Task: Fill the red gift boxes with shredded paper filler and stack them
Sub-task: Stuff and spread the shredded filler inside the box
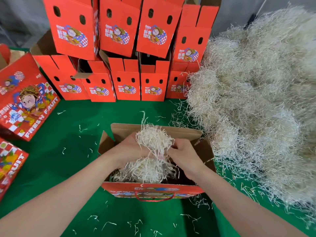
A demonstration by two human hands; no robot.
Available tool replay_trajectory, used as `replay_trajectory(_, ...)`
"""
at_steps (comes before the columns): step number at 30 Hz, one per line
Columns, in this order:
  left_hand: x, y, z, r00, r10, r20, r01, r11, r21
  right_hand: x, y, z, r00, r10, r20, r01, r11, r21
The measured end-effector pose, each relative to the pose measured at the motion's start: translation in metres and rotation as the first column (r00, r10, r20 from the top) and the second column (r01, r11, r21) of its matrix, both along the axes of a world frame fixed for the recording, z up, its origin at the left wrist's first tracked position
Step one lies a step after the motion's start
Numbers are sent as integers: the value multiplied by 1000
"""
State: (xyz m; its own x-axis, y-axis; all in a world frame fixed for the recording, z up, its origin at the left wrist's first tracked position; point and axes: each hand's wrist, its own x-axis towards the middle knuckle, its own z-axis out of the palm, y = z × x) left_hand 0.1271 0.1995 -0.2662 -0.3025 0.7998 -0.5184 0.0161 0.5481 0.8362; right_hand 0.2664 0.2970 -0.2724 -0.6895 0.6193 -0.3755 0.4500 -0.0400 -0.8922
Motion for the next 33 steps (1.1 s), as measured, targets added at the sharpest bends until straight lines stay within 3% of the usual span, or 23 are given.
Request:
replay_trajectory(2, 0, 3, 3, 986, 145, -77, -142, 989, 46, 2, 0, 4, 999, -16, -44, 15, 1000, -24)
replay_trajectory(5, -20, -4, -4, 921, 381, -76, -385, 922, -43, 16, 9, 9, 998, -27, -55, 25, 999, -40)
replay_trajectory(7, -24, -10, -9, 930, 356, -92, -364, 926, -95, 22, 12, 8, 998, -34, -60, 31, 998, -52)
replay_trajectory(12, -6, -5, -10, 982, 187, 11, -187, 982, 6, 12, 6, 11, 995, 10, -103, -28, 985, -169)
replay_trajectory(13, -3, -3, -11, 990, 138, -7, -138, 990, 42, 10, 5, 10, 994, 53, -93, -68, 984, -167)
replay_trajectory(16, -5, -1, -7, 940, 109, -324, -70, 989, 129, 17, 6, 9, 985, 174, 13, -173, 981, -84)
replay_trajectory(18, -15, -5, -1, 923, 175, -343, -115, 975, 188, 26, 15, 9, 991, 115, 66, -111, 992, -58)
replay_trajectory(21, -17, -6, 2, 931, 162, -327, -85, 968, 236, 31, 27, 10, 998, -56, 33, 62, 977, -203)
replay_trajectory(24, -2, 2, 1, 939, 25, -344, 54, 974, 218, 15, 21, 13, 999, 38, -22, -43, 937, -346)
replay_trajectory(27, -1, 5, 3, 977, -70, -203, 105, 981, 165, 7, 14, 10, 992, 67, 108, -39, 969, -242)
replay_trajectory(29, -11, 1, 8, 987, -93, -130, 106, 989, 103, 15, 22, 9, 992, 46, 115, -23, 981, -194)
replay_trajectory(33, -33, -15, 10, 994, 105, -32, -104, 994, 10, 37, 41, 12, 991, -68, 119, 78, 994, -75)
